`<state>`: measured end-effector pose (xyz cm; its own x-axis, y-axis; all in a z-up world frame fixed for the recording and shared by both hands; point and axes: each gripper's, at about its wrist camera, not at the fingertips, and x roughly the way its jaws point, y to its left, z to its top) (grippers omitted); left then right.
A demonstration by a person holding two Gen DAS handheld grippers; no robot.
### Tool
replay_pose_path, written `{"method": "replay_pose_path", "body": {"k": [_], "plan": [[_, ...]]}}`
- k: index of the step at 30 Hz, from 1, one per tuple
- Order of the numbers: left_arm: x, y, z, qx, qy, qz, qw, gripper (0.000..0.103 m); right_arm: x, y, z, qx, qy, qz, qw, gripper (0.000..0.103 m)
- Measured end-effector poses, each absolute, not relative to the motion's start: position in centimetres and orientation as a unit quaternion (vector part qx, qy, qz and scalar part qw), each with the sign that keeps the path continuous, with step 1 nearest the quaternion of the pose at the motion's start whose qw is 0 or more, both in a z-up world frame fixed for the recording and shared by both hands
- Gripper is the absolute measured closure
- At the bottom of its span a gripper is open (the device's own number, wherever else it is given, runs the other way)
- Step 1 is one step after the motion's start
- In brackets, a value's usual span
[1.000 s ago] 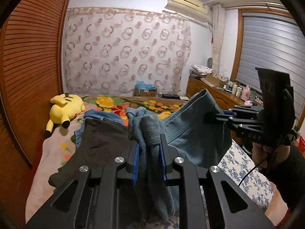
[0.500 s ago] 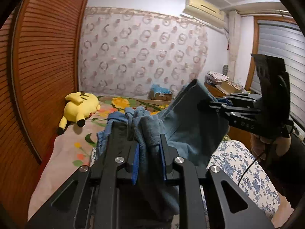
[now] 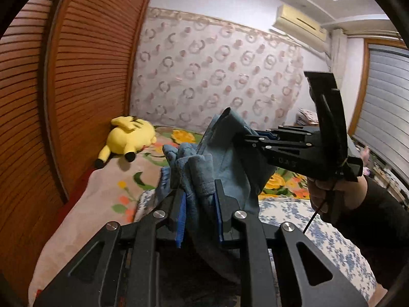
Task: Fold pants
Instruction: 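Lower the shorts onto the stack of folded clothes with both grippers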
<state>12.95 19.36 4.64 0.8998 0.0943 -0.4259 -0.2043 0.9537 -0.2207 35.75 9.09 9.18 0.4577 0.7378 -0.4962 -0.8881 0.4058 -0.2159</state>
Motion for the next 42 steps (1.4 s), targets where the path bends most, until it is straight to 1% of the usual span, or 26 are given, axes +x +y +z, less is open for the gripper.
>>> {"method": "replay_pose_path", "body": {"k": [4, 11, 15, 17, 24, 33, 42], "plan": [[13.2, 20.1, 3.0, -0.154, 0.226, 0.088, 0.958, 0.084, 36.7, 9.9, 8.4, -0.232, 0.174, 0.500, 0.816, 0.090], [13.0, 20.1, 2.5, -0.151, 0.228, 0.095, 0.957, 0.084, 37.9, 10.9, 8.2, -0.223, 0.192, 0.498, 0.816, 0.090], [13.3, 20.4, 2.1, -0.147, 0.237, 0.106, 0.954, 0.083, 38.3, 11.0, 8.3, -0.214, 0.195, 0.487, 0.824, 0.071], [13.3, 20.5, 1.9, -0.149, 0.240, 0.110, 0.953, 0.083, 38.4, 10.6, 8.5, -0.201, 0.197, 0.489, 0.826, 0.070], [13.1, 20.8, 1.3, -0.146, 0.246, 0.121, 0.951, 0.077, 38.1, 9.6, 7.1, -0.190, 0.222, 0.511, 0.809, 0.070], [12.8, 20.9, 0.2, -0.147, 0.262, 0.135, 0.944, 0.072, 42.0, 11.1, 4.6, -0.184, 0.276, 0.491, 0.806, 0.070], [12.8, 20.8, 0.5, -0.137, 0.266, 0.144, 0.943, 0.065, 42.1, 12.1, 4.4, -0.174, 0.279, 0.491, 0.807, 0.070]]}}
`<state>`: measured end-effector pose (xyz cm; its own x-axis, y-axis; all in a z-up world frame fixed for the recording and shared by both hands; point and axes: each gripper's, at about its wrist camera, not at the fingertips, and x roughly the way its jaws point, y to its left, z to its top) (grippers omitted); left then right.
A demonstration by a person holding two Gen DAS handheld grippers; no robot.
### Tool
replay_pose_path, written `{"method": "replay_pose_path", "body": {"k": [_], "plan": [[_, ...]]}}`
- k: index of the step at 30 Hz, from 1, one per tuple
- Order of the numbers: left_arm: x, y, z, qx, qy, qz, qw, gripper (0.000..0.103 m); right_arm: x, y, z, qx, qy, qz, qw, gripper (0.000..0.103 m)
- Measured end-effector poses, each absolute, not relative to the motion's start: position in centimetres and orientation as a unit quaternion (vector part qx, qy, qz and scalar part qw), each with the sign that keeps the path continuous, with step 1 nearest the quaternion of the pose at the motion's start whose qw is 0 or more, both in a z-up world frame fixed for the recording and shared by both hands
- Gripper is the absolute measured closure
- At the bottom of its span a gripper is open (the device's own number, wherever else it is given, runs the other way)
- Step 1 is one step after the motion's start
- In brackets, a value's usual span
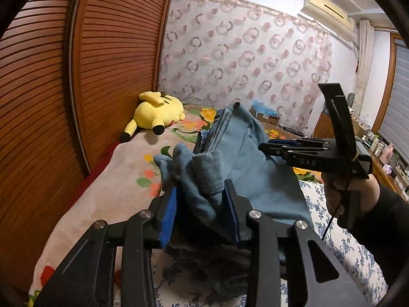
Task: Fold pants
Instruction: 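Lower the shorts onto the stack of folded clothes with both grippers, then open both grippers and withdraw them from the stacked shorts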
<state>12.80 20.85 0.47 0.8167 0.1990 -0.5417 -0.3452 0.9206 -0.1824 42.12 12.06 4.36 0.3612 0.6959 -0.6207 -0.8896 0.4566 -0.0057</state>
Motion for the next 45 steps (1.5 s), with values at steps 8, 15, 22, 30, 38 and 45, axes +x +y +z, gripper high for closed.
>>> {"method": "replay_pose_path", "body": {"k": [8, 15, 22, 30, 38, 45], "plan": [[12.5, 21.5, 0.6, -0.139, 0.262, 0.151, 0.943, 0.037, 41.0, 10.7, 4.0, -0.167, 0.269, 0.500, 0.806, 0.070], [12.3, 21.8, 0.8, -0.131, 0.261, 0.152, 0.944, 0.019, 39.9, 10.0, 4.2, -0.164, 0.261, 0.508, 0.804, 0.070], [11.7, 22.0, 1.6, -0.113, 0.250, 0.166, 0.947, 0.011, 38.8, 9.0, 4.5, -0.154, 0.254, 0.515, 0.804, 0.055], [11.6, 22.0, 1.2, -0.112, 0.267, 0.168, 0.942, 0.011, 37.0, 8.3, 4.7, -0.152, 0.251, 0.510, 0.808, 0.037], [10.5, 21.1, 1.0, -0.102, 0.274, 0.167, 0.942, 0.011, 34.4, 6.7, 5.1, -0.148, 0.248, 0.501, 0.815, 0.036], [9.0, 19.9, 1.1, -0.096, 0.272, 0.158, 0.944, 0.011, 31.0, 4.5, 5.3, -0.144, 0.242, 0.489, 0.825, 0.035]]}}
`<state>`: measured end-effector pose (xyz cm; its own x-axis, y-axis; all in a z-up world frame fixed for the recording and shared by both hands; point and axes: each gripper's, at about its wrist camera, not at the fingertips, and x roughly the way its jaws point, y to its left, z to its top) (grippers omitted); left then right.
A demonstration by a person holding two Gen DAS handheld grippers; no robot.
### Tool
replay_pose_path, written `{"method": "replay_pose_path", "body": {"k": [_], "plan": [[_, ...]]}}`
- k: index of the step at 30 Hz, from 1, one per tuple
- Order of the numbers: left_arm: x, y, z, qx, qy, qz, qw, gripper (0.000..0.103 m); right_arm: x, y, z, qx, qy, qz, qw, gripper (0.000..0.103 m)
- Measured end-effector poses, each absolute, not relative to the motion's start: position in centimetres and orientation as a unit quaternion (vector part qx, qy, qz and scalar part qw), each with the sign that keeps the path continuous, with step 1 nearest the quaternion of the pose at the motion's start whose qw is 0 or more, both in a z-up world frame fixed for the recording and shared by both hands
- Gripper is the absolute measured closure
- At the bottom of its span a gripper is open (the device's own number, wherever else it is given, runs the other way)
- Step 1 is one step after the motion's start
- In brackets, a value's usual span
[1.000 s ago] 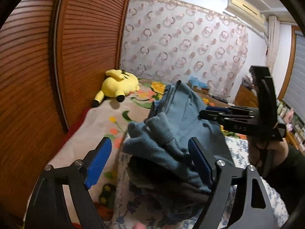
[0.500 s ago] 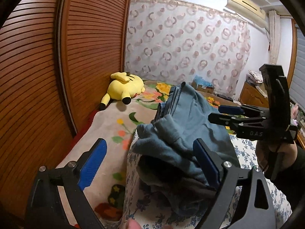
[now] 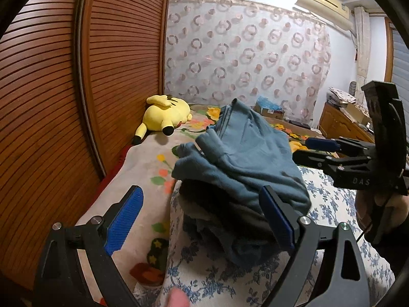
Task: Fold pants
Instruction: 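Open both grippers and withdraw them from the stacked shorts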
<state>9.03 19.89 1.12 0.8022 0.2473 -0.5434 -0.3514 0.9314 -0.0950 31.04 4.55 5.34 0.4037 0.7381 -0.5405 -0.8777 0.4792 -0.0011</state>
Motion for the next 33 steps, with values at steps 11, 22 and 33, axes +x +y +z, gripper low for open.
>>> {"method": "replay_pose_path", "body": {"k": [11, 22, 33], "plan": [[6.8, 16.9, 1.8, -0.091, 0.269, 0.132, 0.950, 0.011, 25.4, 0.3, 5.1, -0.133, 0.244, 0.448, 0.850, 0.035], [6.2, 11.8, 1.2, -0.061, 0.279, 0.079, 0.955, 0.011, 18.8, -6.2, 4.8, -0.099, 0.239, 0.394, 0.882, 0.034], [5.3, 6.5, 0.4, -0.037, 0.283, 0.028, 0.958, 0.011, 12.8, -11.8, 4.3, -0.070, 0.231, 0.343, 0.908, 0.020]]}}
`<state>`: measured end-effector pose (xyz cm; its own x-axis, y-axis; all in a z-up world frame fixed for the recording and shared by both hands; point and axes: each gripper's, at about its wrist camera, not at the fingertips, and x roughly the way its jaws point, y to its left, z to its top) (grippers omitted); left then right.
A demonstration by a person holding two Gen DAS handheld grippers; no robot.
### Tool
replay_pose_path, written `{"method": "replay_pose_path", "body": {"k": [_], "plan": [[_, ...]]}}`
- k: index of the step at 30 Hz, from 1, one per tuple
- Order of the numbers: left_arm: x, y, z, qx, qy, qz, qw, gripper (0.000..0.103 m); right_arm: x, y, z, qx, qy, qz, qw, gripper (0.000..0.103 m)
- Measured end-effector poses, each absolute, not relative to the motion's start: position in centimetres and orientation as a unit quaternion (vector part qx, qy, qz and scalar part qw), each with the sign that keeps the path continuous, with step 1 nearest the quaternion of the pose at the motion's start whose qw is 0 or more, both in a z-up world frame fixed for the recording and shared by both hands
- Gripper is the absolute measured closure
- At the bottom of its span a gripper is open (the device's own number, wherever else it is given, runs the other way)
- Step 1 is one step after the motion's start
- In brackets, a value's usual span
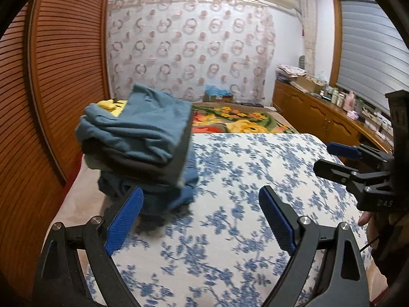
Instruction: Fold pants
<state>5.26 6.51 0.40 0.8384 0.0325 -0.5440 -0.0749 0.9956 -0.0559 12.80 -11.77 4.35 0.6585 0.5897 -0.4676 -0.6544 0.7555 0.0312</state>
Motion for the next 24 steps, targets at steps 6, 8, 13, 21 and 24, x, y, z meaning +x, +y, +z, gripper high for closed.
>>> {"method": "replay_pose_path", "body": {"k": [6, 8, 13, 21, 24], "plan": [[4.5, 3.9, 0.8, -0.023, 0.280, 0.010, 0.960, 0.011, 10.2, -14.9, 4.3, -0.046, 0.229, 0.298, 0.926, 0.020], [4.3, 3.1, 0.7, -0.022, 0.282, 0.008, 0.959, 0.011, 9.3, -15.9, 4.2, -0.038, 0.228, 0.283, 0.931, 0.020], [4.2, 1.4, 1.0, -0.019, 0.283, -0.003, 0.959, 0.011, 7.1, -18.0, 4.8, -0.028, 0.223, 0.252, 0.941, 0.020], [3.5, -1.6, 2.9, -0.018, 0.265, -0.022, 0.964, 0.011, 4.2, -20.9, 6.5, -0.017, 0.205, 0.209, 0.956, 0.020], [3.1, -2.4, 3.6, -0.015, 0.256, -0.028, 0.966, 0.011, 3.0, -21.5, 7.2, -0.012, 0.197, 0.199, 0.960, 0.020]]}}
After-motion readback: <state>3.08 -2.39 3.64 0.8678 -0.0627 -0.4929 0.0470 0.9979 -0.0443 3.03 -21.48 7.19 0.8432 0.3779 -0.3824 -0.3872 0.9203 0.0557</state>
